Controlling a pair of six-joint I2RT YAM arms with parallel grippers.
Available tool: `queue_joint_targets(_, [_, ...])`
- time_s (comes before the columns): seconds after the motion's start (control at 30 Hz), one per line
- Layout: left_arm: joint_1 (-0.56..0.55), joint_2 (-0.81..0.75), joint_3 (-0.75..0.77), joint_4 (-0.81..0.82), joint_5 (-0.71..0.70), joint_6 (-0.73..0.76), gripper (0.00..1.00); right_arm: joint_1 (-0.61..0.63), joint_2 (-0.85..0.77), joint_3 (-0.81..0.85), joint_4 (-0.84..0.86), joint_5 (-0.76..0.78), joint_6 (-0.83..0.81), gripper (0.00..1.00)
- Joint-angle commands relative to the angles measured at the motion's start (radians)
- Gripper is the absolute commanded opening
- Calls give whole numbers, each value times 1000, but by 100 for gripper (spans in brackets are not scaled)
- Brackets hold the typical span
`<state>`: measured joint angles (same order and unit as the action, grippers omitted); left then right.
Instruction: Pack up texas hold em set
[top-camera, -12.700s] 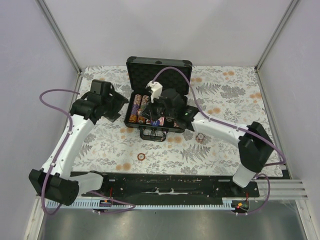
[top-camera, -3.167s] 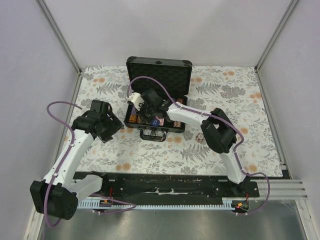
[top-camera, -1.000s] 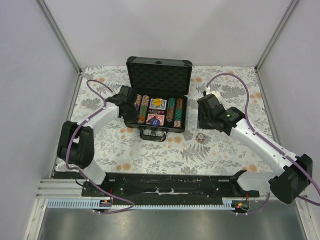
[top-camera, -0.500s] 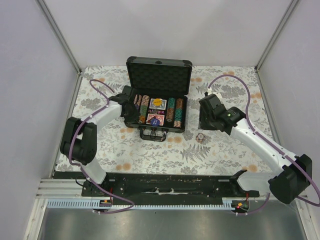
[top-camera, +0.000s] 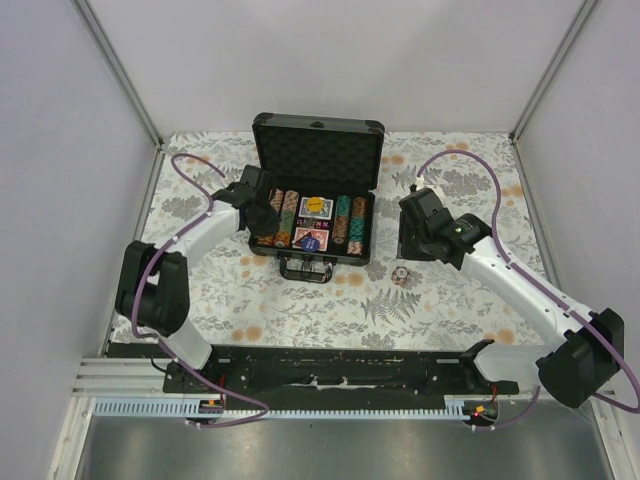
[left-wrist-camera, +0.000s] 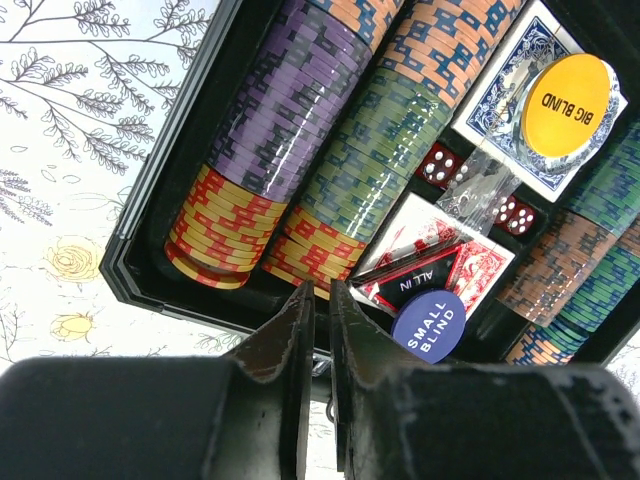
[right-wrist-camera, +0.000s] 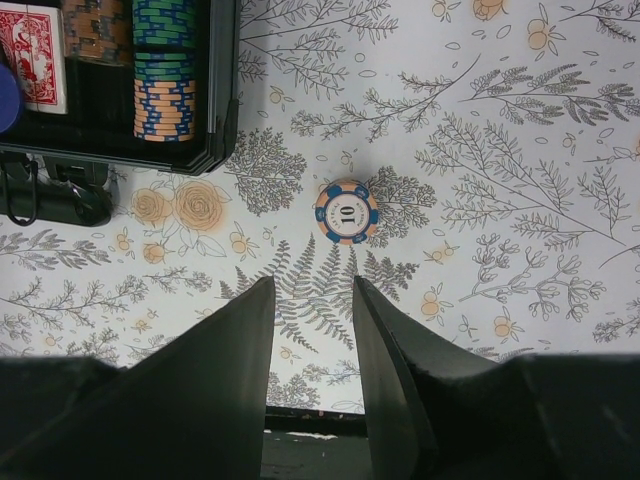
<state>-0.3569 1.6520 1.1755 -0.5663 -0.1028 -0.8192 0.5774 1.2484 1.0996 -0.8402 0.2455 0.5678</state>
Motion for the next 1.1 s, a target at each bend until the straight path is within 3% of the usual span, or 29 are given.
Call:
queue_joint_targets(0.0, [-7, -6, 29, 32, -8, -31, 18, -8, -6, -10, 6, 0, 15, 45])
queue_joint_targets(0.73, [-20, 58, -31, 45, -3, -18, 11, -19, 2, -29, 10, -2, 35, 45])
queue_joint_targets(1.07, [-22, -14, 125, -23, -9, 14, 33, -50, 29, -6, -34, -14, 72, 53])
